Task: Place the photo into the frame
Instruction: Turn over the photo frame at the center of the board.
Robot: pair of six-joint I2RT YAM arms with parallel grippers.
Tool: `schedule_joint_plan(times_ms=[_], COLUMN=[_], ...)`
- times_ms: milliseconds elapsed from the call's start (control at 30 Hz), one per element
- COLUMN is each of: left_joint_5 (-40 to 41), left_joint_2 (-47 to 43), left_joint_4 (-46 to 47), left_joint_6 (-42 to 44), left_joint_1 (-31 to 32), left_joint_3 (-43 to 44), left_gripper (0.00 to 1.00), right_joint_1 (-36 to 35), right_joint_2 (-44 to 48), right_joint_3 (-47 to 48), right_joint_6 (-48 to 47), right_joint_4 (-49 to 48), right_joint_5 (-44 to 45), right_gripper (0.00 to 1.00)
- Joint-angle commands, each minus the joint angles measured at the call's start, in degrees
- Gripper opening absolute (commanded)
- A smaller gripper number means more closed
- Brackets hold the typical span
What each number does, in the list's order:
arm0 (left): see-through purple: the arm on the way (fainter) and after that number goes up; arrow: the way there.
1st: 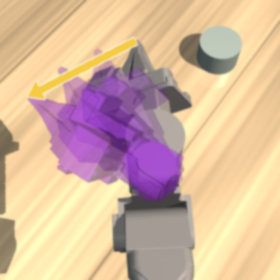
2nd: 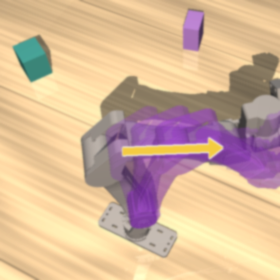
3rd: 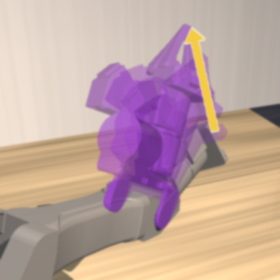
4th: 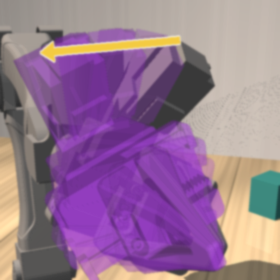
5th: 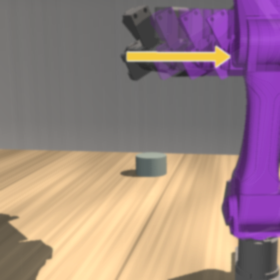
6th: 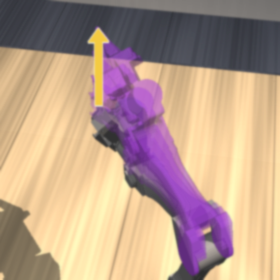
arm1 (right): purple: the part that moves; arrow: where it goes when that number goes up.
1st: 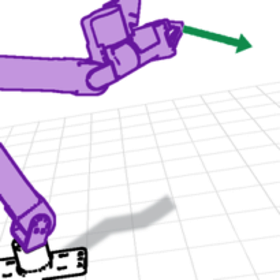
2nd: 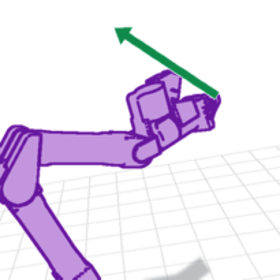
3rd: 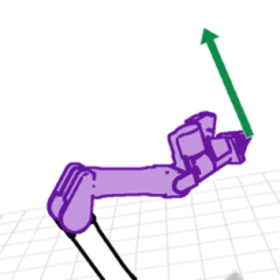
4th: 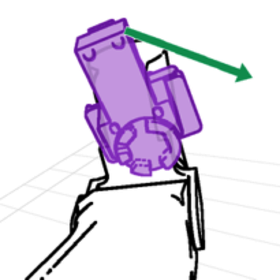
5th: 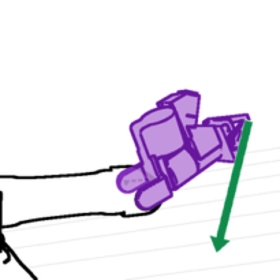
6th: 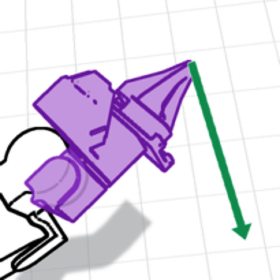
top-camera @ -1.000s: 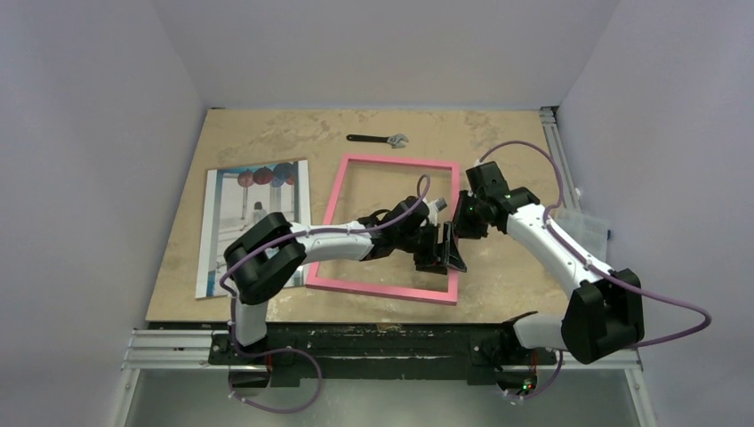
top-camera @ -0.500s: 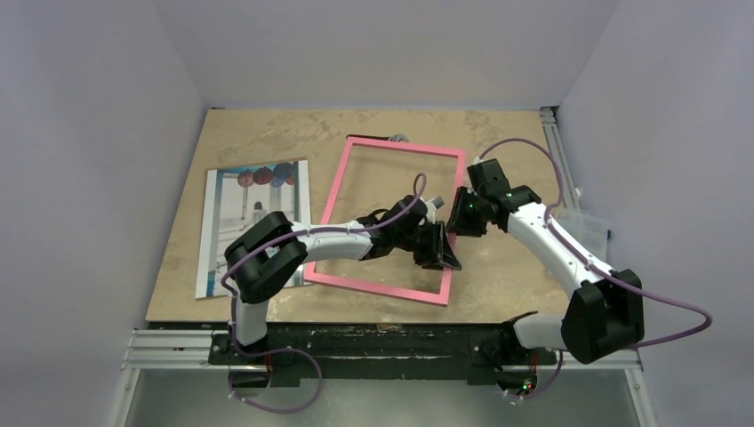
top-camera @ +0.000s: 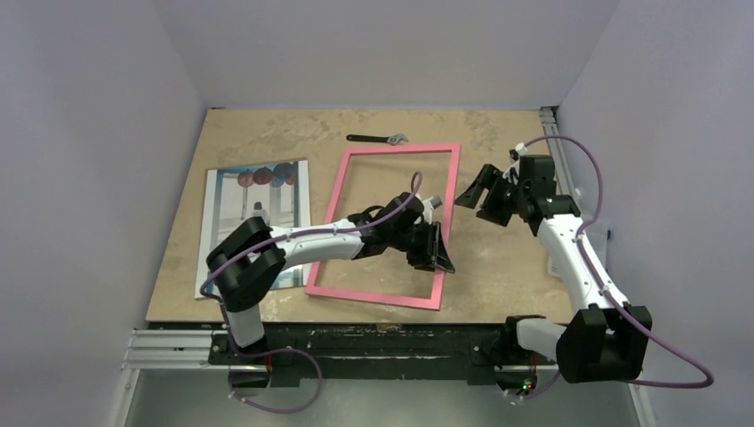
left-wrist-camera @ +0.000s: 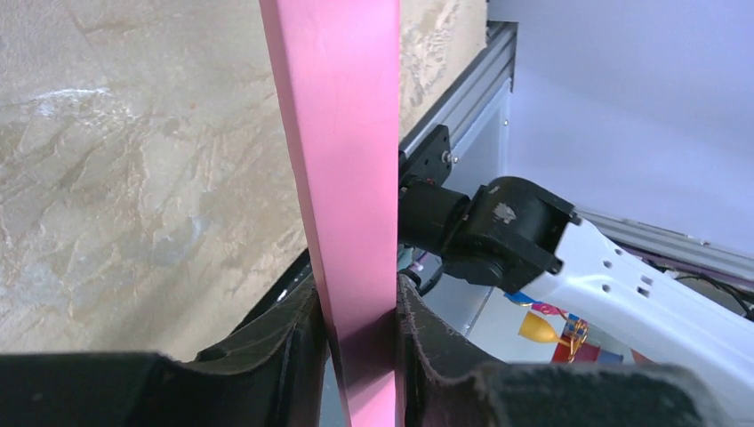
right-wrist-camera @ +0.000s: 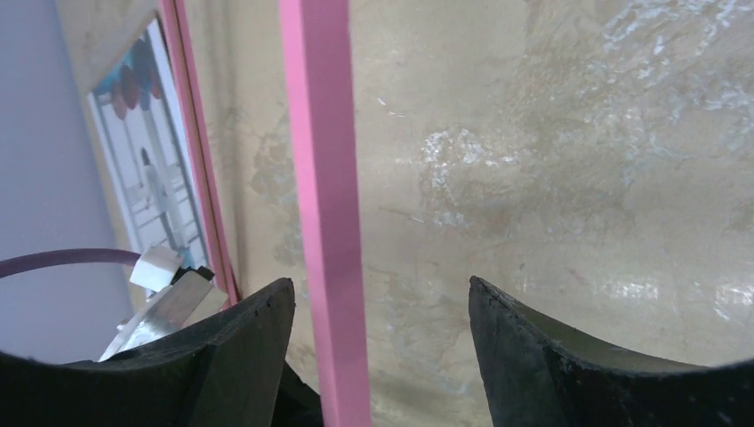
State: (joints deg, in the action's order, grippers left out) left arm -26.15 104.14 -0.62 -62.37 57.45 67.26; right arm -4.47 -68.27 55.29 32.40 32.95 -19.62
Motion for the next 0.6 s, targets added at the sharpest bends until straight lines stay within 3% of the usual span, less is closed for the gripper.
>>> schedule_joint_plan(times_ms=[0,333,567], left_joint_5=[1.3,1.2,-0.4], left_joint_2=[-6.9,-13.2,-12.9], left_joint_4=[1.4,-2.4,-4.8], left_joint_6=[6.7,12.1,14.1], left_joint_1=[0.2,0.3,0.4], left_joint_3=[2.5,1.2,2.5], left_gripper=[0.00,0.00,0.00], right_joint_1=[2.4,6.7,6.7], right_joint_2=[0.8,-5.3,-6.4], right_joint_3=[-1.7,-4.6,-4.6], right_joint_6=[-0.3,9.2,11.3], right_joint_4=[-6.4,-23.0,-26.6], right_joint_5=[-13.7,-32.8,-35.8], right_gripper=[0.71,0.68,0.64])
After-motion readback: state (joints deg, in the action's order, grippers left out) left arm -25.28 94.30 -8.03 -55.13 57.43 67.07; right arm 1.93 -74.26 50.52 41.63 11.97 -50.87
